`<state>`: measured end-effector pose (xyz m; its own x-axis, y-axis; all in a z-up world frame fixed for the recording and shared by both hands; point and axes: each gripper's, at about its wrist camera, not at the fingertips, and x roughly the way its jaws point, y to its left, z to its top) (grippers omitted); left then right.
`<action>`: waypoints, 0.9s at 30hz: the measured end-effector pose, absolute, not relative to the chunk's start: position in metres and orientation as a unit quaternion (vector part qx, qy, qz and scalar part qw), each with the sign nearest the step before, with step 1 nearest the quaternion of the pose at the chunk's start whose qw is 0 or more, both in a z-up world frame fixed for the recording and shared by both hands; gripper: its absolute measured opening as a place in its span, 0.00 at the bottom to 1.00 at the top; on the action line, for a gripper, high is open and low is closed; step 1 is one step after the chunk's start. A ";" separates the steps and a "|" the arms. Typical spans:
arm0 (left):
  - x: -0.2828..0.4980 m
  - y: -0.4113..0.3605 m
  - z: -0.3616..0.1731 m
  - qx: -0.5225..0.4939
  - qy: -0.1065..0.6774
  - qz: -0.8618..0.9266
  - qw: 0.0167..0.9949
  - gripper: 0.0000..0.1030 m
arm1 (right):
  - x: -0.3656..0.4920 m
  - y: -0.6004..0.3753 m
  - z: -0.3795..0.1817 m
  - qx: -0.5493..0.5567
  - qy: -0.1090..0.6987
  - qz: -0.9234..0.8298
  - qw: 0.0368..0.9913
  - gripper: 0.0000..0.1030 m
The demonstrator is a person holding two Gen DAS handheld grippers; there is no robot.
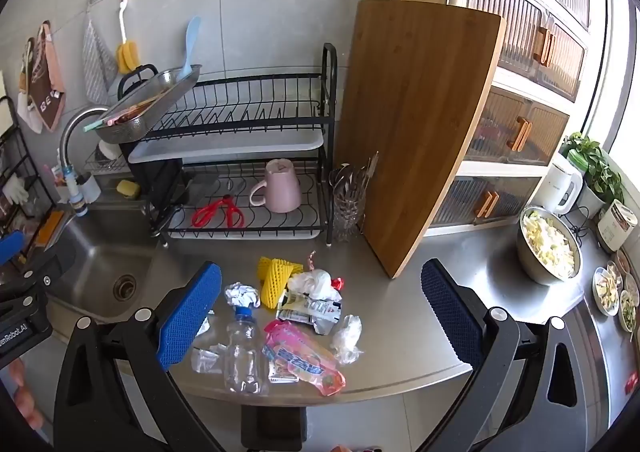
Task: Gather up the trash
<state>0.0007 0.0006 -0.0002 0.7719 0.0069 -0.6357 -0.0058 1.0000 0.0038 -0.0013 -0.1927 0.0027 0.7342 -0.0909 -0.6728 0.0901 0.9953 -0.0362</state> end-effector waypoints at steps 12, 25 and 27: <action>0.003 0.001 -0.003 0.000 0.339 0.004 0.941 0.92 | 0.003 -0.193 0.001 0.001 0.364 -0.051 0.930 0.97; 0.000 -0.005 0.000 0.005 0.334 0.005 0.943 0.92 | 0.000 -0.197 0.003 0.003 0.362 -0.050 0.931 0.97; 0.000 -0.005 0.000 0.005 0.334 0.006 0.943 0.92 | 0.000 -0.196 0.003 0.002 0.363 -0.050 0.930 0.97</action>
